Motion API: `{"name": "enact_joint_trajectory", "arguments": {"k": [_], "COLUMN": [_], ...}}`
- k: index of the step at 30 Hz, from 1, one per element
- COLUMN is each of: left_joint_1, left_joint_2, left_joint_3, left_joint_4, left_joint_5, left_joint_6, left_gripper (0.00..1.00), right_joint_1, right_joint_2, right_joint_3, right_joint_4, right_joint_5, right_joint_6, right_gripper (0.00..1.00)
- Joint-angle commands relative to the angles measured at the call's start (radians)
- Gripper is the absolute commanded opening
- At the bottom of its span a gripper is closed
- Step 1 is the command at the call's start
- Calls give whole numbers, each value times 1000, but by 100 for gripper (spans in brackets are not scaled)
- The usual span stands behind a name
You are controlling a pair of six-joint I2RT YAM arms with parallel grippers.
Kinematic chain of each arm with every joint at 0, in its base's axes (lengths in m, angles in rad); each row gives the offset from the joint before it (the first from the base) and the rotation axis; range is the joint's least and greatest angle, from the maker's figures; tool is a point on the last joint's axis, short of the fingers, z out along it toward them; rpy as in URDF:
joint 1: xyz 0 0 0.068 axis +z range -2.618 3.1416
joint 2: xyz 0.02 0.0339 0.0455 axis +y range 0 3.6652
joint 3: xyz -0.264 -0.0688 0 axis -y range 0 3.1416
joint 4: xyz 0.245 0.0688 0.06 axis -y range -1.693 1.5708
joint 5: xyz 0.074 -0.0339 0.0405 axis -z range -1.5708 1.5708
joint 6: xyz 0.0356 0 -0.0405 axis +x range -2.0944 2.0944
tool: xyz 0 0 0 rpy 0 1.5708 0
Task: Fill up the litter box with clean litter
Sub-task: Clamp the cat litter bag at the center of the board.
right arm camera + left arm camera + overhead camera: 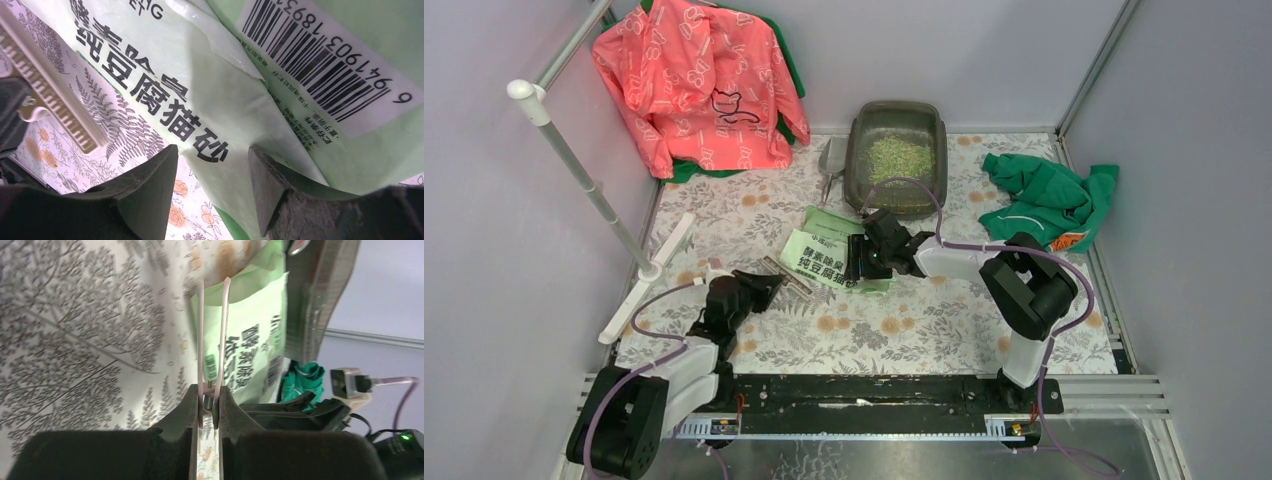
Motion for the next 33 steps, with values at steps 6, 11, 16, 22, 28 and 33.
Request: {"name": "enact_joint_trajectory", "arguments": {"k": [6, 11, 16, 22, 28, 33], "left_joint_1": [-43, -47, -50, -52, -86, -132], "left_joint_2": [193, 364, 500, 549, 639, 804], "left_joint_3": [-138, -185, -194, -190, -185, -182], "left_joint_4": [174, 429, 582, 623, 700, 899], "left_joint_5": [-91, -102, -111, -136, -200, -267], "left_joint_6": [-140, -176, -193, -195, -183, -179], "left_gripper": [0, 0, 0, 0, 0, 0], "right_joint_1": [-16, -27, -35, -46, -50, -53], "right_joint_2": [40, 51, 57, 59, 67, 78], "right_joint_3": [26, 30, 37, 43, 53, 58], "right_joint_4": [-25, -22, -23, -24, -22, -22], "right_joint_5": [-71, -87, -98, -109, -120, -134], "right_joint_6": [-5, -10, -16, -20, -20, -22], "right_gripper": [61, 61, 61, 60, 60, 59]}}
